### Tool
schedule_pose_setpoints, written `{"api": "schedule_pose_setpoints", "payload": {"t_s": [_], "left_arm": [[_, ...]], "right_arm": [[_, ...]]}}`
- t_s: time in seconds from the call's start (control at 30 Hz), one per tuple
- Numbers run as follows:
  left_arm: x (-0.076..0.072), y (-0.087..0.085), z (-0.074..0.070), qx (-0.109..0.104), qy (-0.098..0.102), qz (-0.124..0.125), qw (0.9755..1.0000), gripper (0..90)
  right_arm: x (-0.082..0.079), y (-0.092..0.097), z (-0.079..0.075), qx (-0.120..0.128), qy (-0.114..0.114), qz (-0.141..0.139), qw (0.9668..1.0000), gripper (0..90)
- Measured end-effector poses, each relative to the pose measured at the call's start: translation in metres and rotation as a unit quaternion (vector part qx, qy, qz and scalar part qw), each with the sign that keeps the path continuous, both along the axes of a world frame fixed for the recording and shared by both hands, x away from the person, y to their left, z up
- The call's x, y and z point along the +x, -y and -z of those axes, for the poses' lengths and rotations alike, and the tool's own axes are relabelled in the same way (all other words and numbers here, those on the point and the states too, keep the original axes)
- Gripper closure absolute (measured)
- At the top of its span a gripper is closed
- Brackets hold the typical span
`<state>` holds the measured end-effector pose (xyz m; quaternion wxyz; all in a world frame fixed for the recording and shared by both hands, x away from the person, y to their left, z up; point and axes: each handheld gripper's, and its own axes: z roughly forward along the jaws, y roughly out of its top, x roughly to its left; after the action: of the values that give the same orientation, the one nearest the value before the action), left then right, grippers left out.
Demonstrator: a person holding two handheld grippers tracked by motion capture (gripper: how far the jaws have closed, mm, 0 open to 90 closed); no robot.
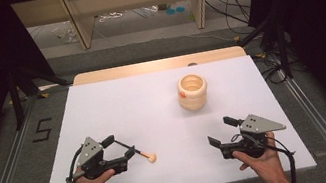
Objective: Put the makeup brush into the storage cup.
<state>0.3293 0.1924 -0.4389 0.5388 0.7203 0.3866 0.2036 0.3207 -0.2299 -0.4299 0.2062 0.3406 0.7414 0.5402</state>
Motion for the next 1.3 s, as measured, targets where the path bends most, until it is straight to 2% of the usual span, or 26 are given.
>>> {"api": "schedule_pose_setpoints", "payload": {"t_s": [0.07,0.17,0.2,0.27,0.33,0.37,0.5,0.63,0.67,0.73,0.93,1.0,1.1,1.13,1.2,1.23,1.3], "left_arm": [[0.0,-0.001,0.0,0.002,0.0,0.0,1.0,15.9],[0.001,-0.001,0.0,-0.004,-0.004,0.003,1.0,15.8],[0.0,-0.001,0.0,-0.01,-0.011,-0.001,0.9999,15.8],[0.002,-0.002,0.0,-0.006,-0.008,0.004,0.9999,15.9],[0.002,-0.002,0.0,-0.005,-0.011,0.006,0.9999,15.8],[0.002,-0.002,0.0,-0.006,-0.02,0.005,0.9998,15.8],[0.004,-0.003,-0.001,-0.007,-0.024,0.008,0.9997,15.9],[0.01,-0.006,-0.002,0.008,-0.028,0.022,0.9993,15.9],[0.011,-0.007,-0.002,0.008,-0.03,0.024,0.9992,15.9],[0.015,-0.007,-0.004,0.012,-0.04,0.027,0.9988,15.9],[0.022,-0.009,-0.013,0.037,-0.031,0.042,0.998,15.9],[0.026,-0.008,-0.017,0.047,-0.034,0.057,0.9967,16.0],[0.032,-0.007,-0.022,0.075,-0.037,0.074,0.9938,16.0],[0.032,-0.007,-0.022,0.075,-0.037,0.074,0.9938,16.1],[0.039,-0.007,-0.025,0.094,-0.045,0.091,0.9905,16.8],[0.039,-0.007,-0.025,0.094,-0.045,0.091,0.9905,16.9],[0.048,-0.006,-0.027,0.114,-0.056,0.108,0.986,17.0]], "right_arm": [[0.0,-0.001,0.0,-0.004,0.0,-0.002,1.0,15.8],[0.0,-0.001,0.0,-0.003,-0.002,-0.006,1.0,15.8],[0.0,-0.001,0.0,-0.003,-0.003,-0.007,1.0,15.8],[0.0,-0.001,0.001,-0.003,-0.005,-0.007,1.0,15.9],[0.0,-0.001,0.001,-0.003,-0.005,-0.008,1.0,16.0],[0.0,-0.001,0.001,-0.003,-0.005,-0.009,0.9999,16.1],[0.001,-0.002,0.002,-0.001,-0.005,-0.01,0.9999,16.4],[0.001,-0.002,0.002,-0.008,-0.007,-0.01,0.9999,16.8],[0.001,-0.004,0.003,-0.002,-0.003,-0.012,0.9999,16.9],[0.0,-0.004,0.002,-0.02,-0.004,-0.013,0.9997,16.9],[0.002,-0.008,0.004,-0.02,-0.005,-0.024,0.9995,17.2],[0.001,-0.006,0.003,-0.025,-0.005,-0.025,0.9994,18.1],[0.003,-0.005,0.004,-0.027,-0.006,-0.023,0.9993,18.1],[0.003,-0.005,0.004,-0.027,-0.008,-0.024,0.9993,18.1],[0.003,-0.005,0.004,-0.028,-0.007,-0.023,0.9993,18.2],[0.003,-0.005,0.004,-0.028,-0.006,-0.024,0.9993,18.3],[0.003,-0.005,0.004,-0.027,-0.005,-0.024,0.9993,18.4]]}}
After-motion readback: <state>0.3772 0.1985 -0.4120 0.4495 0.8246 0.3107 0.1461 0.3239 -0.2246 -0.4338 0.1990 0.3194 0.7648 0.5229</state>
